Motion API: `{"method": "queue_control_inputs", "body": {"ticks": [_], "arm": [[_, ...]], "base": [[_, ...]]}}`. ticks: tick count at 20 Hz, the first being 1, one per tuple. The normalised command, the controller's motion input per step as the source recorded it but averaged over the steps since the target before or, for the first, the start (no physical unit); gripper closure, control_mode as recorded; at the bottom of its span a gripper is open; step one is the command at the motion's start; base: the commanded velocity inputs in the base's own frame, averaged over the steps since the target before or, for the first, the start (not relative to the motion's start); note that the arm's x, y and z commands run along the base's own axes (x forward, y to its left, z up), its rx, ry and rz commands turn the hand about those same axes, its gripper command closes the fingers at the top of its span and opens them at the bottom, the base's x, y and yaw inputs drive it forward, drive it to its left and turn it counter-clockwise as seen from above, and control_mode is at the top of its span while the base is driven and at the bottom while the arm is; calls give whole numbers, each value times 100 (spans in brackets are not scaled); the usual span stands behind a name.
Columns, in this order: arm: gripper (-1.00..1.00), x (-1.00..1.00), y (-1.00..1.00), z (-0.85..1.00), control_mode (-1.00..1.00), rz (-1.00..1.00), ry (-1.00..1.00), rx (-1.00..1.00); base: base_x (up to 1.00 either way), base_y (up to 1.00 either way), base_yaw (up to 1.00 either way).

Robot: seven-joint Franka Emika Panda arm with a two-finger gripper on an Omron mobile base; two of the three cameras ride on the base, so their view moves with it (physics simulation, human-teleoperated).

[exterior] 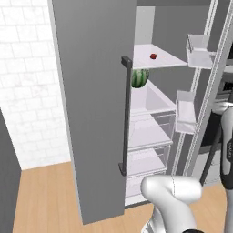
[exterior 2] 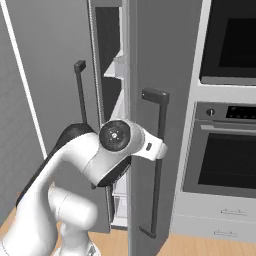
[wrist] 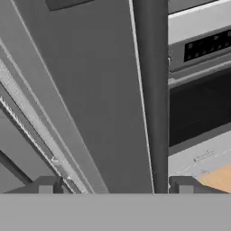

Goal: Take the strawberry from the fridge and place it on top of the pancake, located on the dining counter.

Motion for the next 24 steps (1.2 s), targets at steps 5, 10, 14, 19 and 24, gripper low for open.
{"method": "queue_control_inputs", "body": {"ticks": [5, 10, 14, 19, 24], "arm": [[-100, -48, 94, 26, -100, 0, 29, -46], [-100, 24, 97, -2, -100, 3, 61, -55], [-100, 75, 25, -54, -100, 4, 69, -40], [-100, 88, -3, -90, -100, 0, 39, -20], [-100, 98, -33, -84, -100, -1, 15, -5]], "base": [[0, 0, 0], [0, 0, 0], [0, 0, 0], [0, 0, 0], [0, 0, 0]]}}
